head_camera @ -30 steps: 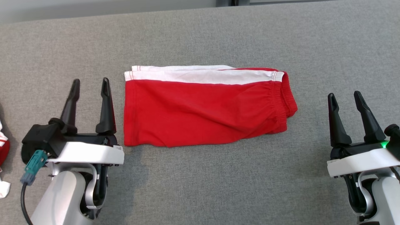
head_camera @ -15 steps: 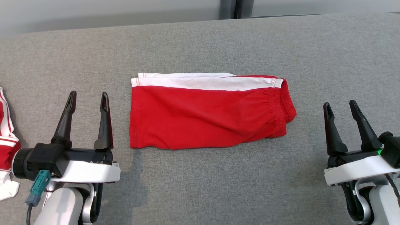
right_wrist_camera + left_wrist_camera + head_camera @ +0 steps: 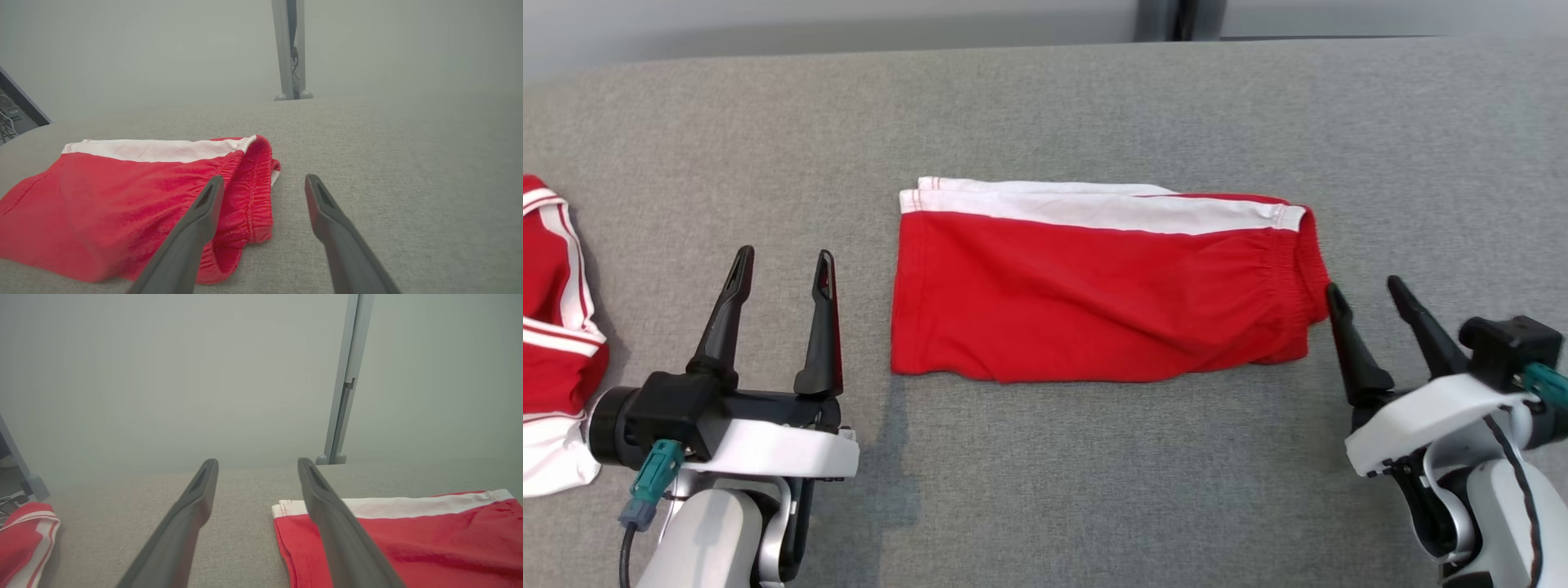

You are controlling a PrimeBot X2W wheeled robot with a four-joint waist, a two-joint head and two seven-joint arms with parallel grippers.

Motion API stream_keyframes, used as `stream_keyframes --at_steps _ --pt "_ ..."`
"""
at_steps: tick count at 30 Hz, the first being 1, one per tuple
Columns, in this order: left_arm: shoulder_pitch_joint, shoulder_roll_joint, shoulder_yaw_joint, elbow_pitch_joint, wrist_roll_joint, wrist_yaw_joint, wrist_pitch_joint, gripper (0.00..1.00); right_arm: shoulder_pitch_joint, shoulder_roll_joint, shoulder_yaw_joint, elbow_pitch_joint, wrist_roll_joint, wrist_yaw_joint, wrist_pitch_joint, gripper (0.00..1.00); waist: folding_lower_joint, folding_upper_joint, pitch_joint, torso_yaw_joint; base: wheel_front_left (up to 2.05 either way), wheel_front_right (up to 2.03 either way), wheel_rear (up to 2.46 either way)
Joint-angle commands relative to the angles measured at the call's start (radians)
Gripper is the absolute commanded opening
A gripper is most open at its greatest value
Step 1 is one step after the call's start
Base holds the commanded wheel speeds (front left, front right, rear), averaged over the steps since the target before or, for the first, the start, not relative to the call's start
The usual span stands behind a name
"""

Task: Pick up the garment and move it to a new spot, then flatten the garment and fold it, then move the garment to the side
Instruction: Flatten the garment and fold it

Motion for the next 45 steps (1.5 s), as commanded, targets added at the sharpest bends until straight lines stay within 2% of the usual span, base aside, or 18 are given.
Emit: stream_keyframes --at_steps 1,7,14,15,16,17,23,31,34,38,45 --pt "-0.010 -0.004 0.004 0.004 0.007 -0.006 -0.004 1.00 -0.021 -0.012 0.009 0.019 0.008 0.000 0.024 1.00 0.0000 -0.0001 0.012 0.012 0.00 0.00 0.00" --pt "-0.022 -0.021 -0.005 0.021 0.019 -0.018 -0.004 1.00 -0.078 -0.025 0.046 0.122 0.053 0.000 0.120 1.00 0.0000 -0.0001 0.034 0.035 0.00 0.00 0.00" --pt "-0.043 -0.038 -0.015 0.033 0.032 -0.035 -0.004 1.00 -0.115 -0.037 0.105 0.186 0.114 0.000 0.167 1.00 0.0000 -0.0001 0.054 0.047 0.00 0.00 0.00" --pt "-0.047 -0.040 -0.016 0.034 0.034 -0.035 -0.004 1.00 -0.117 -0.039 0.107 0.188 0.123 0.000 0.159 0.60 0.0000 -0.0001 0.056 0.047 0.00 0.00 0.00" --pt "-0.050 -0.041 -0.016 0.035 0.035 -0.037 -0.004 1.00 -0.118 -0.040 0.111 0.191 0.131 0.000 0.158 0.38 0.0000 -0.0001 0.058 0.046 0.00 0.00 0.00" --pt "-0.050 -0.041 -0.016 0.036 0.038 -0.039 -0.004 1.00 -0.121 -0.042 0.117 0.194 0.139 0.000 0.157 0.00 0.0000 -0.0001 0.059 0.045 0.00 0.00 0.00" --pt "-0.051 -0.042 -0.005 0.037 0.045 -0.045 -0.004 1.00 -0.119 -0.058 0.114 0.184 0.187 0.000 0.126 0.00 0.0000 -0.0001 0.061 0.029 0.00 0.00 0.00" --pt "-0.047 -0.041 0.007 0.036 0.051 -0.046 -0.004 1.00 -0.068 -0.088 0.000 0.164 0.225 0.000 0.134 0.00 0.0000 -0.0001 0.060 0.001 0.00 0.00 0.00" --pt "-0.047 -0.038 0.011 0.036 0.052 -0.048 -0.004 1.00 -0.063 -0.071 -0.019 0.140 0.261 0.000 0.157 0.00 0.0000 -0.0001 0.060 -0.010 0.00 0.00 0.00" --pt "-0.050 -0.037 0.011 0.037 0.051 -0.050 -0.004 1.00 -0.083 -0.053 -0.002 0.082 0.322 0.000 0.180 0.00 0.0000 -0.0001 0.059 -0.019 0.00 0.00 0.00" --pt "-0.065 -0.037 0.005 0.046 0.052 -0.051 -0.005 1.00 -0.142 -0.031 0.122 -0.088 0.412 0.000 0.233 0.00 0.0000 -0.0001 0.057 -0.017 0.00 0.00 0.00"
